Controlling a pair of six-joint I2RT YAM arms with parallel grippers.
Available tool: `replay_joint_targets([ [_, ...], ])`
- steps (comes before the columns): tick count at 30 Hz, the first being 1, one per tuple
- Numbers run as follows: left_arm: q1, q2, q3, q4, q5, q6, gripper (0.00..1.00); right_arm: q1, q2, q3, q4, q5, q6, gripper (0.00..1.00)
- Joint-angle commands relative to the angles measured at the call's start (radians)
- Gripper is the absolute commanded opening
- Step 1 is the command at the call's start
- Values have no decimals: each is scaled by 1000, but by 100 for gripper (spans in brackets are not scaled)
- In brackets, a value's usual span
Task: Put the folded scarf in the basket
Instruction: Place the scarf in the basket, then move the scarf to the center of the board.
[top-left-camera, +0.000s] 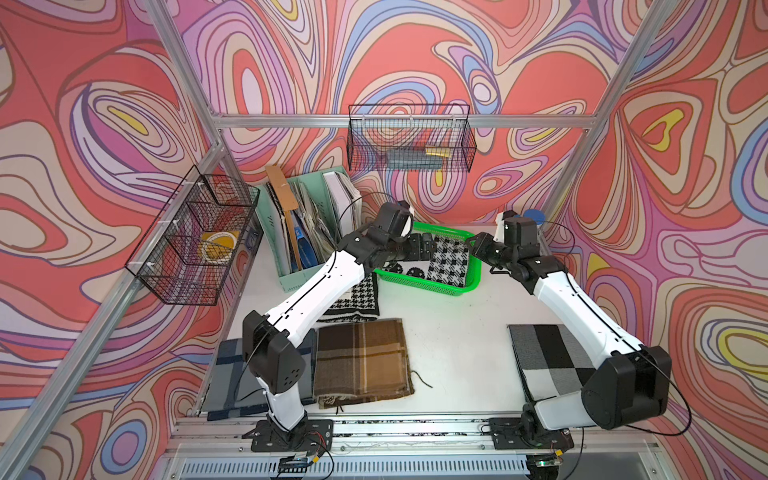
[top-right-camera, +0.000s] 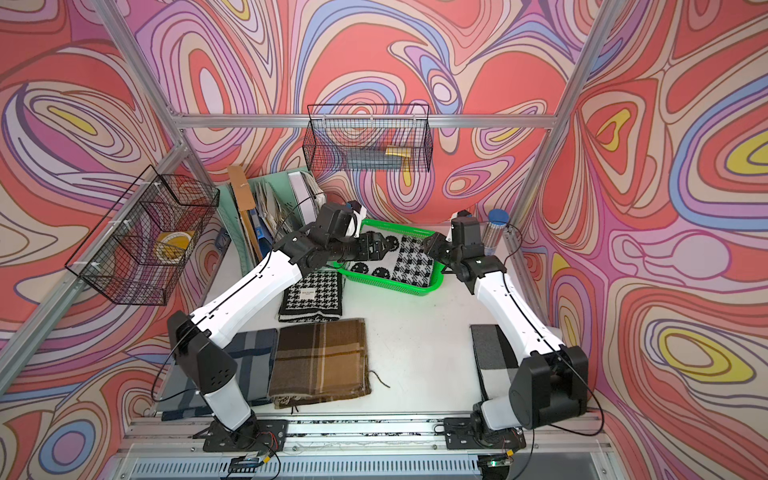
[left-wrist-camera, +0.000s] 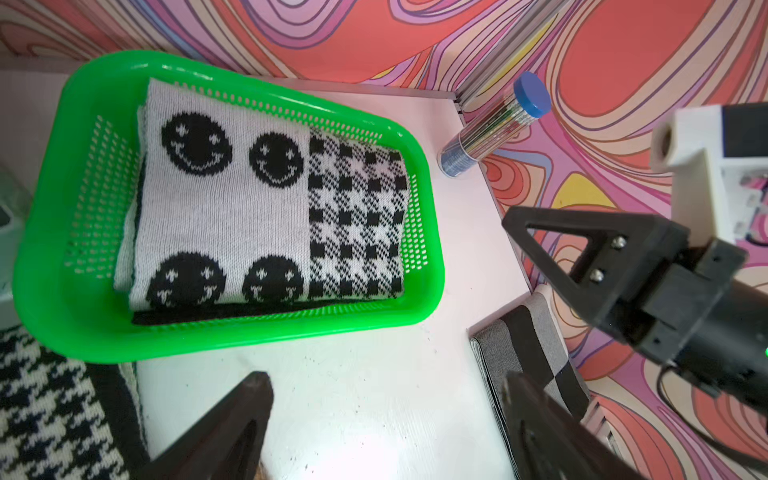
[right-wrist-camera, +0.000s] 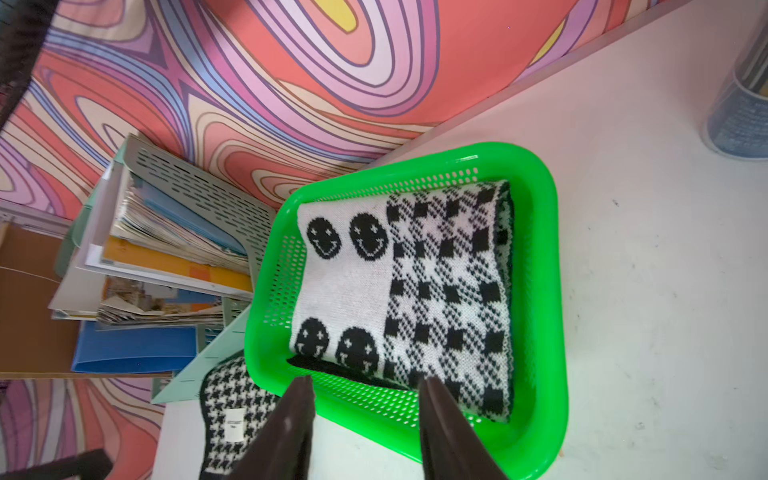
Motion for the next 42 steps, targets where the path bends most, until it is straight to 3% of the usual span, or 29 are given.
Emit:
replay_joint_targets([
  [1,8,-91,-149,66,-19,-76,89,-1,120,11,18,29,-22,40],
  [6,1,-271,-418,65,-114,-101,90,-8,341,131,29,-37,-21,20],
  [9,2,-371,-560,14,-211,-116,90,-10,397,158,70,-2,-13,22],
  [14,2,-512,-742,-27,-242,-209,90,-16,540,289,10,49,-7,22],
  [17,1,-567,-805,-53,-226,-257,90,-15,631,376,-69,103,-2,20],
  [21,2,-619,-820,-189,-324,-300,91,-15,687,423,-120,162,1,20],
  [27,2,-690,-884,-216,-336,-348,92,-14,736,476,-169,168,0,21],
  [31,2,-702,-902,-216,-319,-359,91,-15,720,499,-180,131,-20,20],
  [36,1,-703,-910,-236,-340,-367,92,-14,598,479,-164,82,-41,24],
  [39,3,-709,-926,-237,-358,-372,93,-14,480,418,-158,13,-49,32],
  [42,3,-727,-960,-230,-383,-392,93,2,314,234,-91,-79,-29,45],
])
